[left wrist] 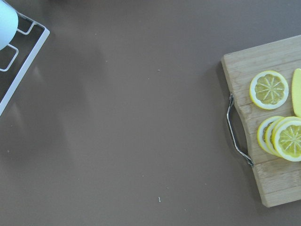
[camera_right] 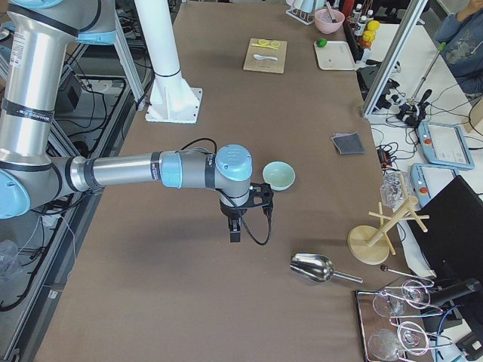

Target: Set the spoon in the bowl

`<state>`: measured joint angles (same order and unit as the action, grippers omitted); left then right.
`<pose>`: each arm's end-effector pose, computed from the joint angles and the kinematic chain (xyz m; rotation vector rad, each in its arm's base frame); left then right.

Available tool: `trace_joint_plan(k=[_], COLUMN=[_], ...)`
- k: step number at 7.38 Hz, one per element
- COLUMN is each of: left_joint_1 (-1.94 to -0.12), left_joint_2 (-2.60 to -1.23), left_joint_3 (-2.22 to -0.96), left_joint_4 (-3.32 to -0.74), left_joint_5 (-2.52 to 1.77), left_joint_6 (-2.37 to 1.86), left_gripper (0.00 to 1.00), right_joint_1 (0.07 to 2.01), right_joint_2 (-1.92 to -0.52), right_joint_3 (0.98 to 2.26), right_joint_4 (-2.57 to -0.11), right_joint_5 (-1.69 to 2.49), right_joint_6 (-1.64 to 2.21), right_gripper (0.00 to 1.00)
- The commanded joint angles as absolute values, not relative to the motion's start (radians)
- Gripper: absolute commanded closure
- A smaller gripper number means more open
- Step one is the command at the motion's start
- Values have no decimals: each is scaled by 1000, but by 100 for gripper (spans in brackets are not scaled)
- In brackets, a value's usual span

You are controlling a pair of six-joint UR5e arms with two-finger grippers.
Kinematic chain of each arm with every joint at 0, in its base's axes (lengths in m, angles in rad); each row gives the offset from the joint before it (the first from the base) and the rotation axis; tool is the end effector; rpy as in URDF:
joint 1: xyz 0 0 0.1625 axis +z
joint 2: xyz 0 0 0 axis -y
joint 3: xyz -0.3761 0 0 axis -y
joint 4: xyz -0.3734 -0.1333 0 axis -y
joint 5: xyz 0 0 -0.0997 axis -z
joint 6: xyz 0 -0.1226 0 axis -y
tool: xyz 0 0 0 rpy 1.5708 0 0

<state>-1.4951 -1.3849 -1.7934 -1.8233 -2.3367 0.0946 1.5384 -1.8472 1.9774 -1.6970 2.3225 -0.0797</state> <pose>-0.0161 -0.4268 0.5747 0.2828 0.7599 0.2716 0.0376 -0.3691 0.5650 0.0216 -0.7518 -0.1083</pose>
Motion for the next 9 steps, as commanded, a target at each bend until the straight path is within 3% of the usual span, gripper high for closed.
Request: trace_joint_plan(k=[1,4,9], left_joint_1=[-1499,-1506,-1506], left_joint_2=[-1394,-1526,-1537], left_joint_3=[-1795,-1781,-1741], left_joint_4=[-1786,-1465,-1466], left_joint_5=[-2374,-2387,-2396], left_joint_6=[92,92,57], left_gripper=[2,2,2], right_joint_1=[1539,1539,1539], right_joint_2=[-1833,-1822,-1812], right_joint_3=[1970,1968,1951], right_joint_4=[-1700,-1707,-1707], right_joint_5=[2319,2324,2324], right_joint_6=[-78,-78,-78], right_gripper=[0,0,0])
